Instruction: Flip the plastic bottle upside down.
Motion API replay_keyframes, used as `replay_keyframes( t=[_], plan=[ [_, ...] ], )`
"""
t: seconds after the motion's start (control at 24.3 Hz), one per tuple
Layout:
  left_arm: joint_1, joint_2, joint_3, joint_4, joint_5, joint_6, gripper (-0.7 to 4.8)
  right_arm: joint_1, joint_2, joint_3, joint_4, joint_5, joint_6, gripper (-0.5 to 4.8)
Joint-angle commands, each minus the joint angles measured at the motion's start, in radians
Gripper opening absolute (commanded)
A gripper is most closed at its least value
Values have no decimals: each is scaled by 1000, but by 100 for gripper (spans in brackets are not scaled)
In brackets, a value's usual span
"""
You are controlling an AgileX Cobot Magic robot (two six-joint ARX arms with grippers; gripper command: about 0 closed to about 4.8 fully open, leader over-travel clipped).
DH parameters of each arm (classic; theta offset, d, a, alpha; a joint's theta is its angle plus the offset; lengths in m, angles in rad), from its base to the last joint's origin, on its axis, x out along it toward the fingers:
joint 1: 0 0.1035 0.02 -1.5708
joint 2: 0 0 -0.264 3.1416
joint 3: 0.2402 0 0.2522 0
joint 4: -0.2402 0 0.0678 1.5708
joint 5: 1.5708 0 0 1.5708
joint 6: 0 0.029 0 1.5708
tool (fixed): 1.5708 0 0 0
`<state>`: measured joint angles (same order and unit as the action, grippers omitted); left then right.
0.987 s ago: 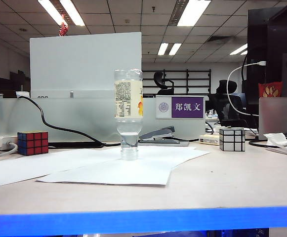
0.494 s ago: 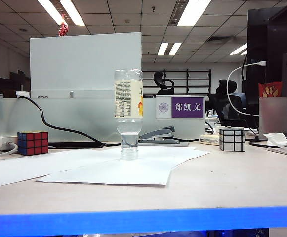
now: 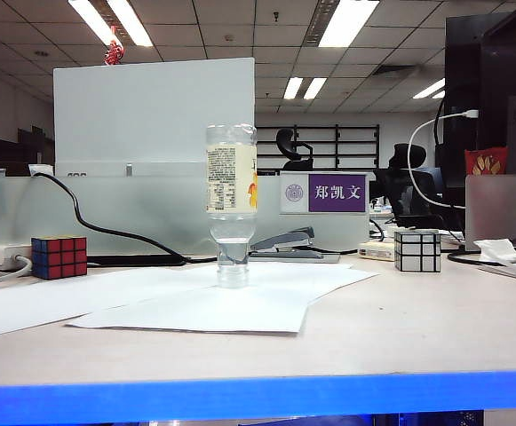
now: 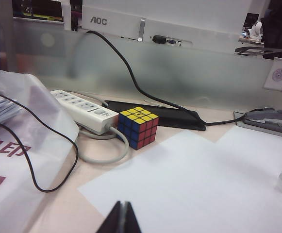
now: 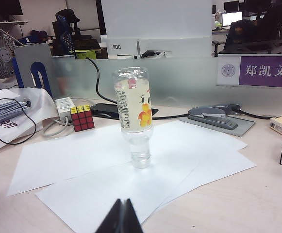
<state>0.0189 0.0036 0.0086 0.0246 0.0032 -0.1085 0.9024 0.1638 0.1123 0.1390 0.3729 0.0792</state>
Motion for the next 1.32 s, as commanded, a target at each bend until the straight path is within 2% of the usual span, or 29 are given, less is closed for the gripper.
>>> replay_keyframes(
  t=[0.04, 1.32],
  plan=[
    [2, -2, 1, 10, -5, 5, -3, 0, -2, 3, 11, -2, 3, 9],
    [2, -2, 1, 23, -7, 121, -3, 0, -2, 3, 11, -2, 3, 9]
  ],
)
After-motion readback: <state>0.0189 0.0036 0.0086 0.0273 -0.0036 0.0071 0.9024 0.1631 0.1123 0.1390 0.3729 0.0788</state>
